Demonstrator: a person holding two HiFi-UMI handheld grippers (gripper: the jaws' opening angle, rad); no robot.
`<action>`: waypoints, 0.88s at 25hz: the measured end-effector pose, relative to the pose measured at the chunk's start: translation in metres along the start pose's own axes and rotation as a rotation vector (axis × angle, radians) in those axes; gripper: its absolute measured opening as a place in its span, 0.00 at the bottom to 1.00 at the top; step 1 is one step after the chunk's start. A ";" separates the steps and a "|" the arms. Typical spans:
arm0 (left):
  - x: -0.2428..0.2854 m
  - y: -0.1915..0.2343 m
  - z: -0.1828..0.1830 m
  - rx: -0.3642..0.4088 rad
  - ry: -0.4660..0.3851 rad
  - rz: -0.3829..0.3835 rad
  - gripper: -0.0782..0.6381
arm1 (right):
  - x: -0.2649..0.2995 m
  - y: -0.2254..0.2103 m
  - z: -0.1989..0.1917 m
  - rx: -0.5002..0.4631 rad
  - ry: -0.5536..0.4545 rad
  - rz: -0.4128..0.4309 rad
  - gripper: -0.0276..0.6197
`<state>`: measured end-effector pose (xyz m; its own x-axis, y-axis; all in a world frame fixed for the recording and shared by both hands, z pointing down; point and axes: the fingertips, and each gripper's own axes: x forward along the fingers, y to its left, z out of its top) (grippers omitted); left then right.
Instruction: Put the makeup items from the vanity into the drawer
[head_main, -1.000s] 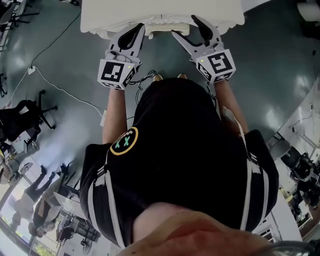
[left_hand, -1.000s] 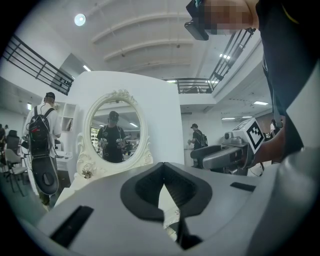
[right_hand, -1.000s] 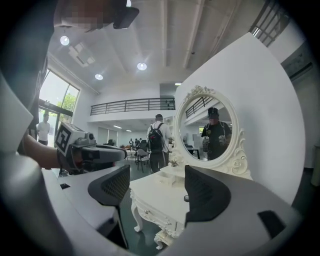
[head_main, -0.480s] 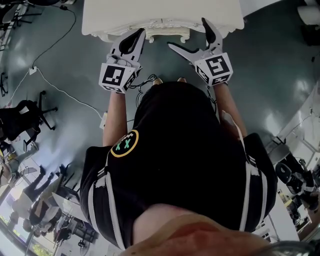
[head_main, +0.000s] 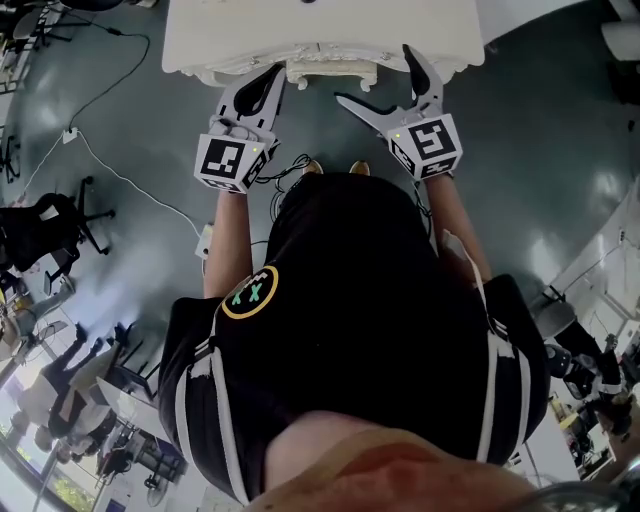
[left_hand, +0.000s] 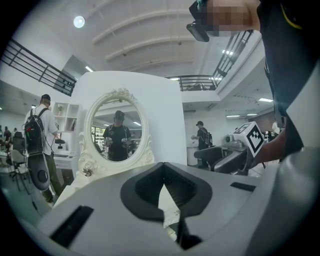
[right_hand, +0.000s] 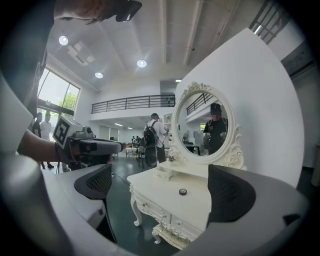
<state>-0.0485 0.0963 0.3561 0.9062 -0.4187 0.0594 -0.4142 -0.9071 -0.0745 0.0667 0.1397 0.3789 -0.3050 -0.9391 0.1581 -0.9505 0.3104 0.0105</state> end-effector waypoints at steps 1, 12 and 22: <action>0.003 -0.003 0.000 -0.003 0.002 0.007 0.13 | -0.003 -0.004 -0.002 0.003 0.001 0.005 0.97; 0.028 -0.008 -0.001 -0.011 0.038 0.036 0.13 | -0.006 -0.036 -0.009 0.025 0.017 0.026 0.97; 0.089 0.072 -0.018 -0.015 0.028 -0.001 0.13 | 0.079 -0.082 -0.005 0.003 0.054 -0.003 0.97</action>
<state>0.0010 -0.0073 0.3740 0.9038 -0.4189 0.0875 -0.4150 -0.9079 -0.0597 0.1203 0.0407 0.3959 -0.2982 -0.9309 0.2110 -0.9518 0.3067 0.0079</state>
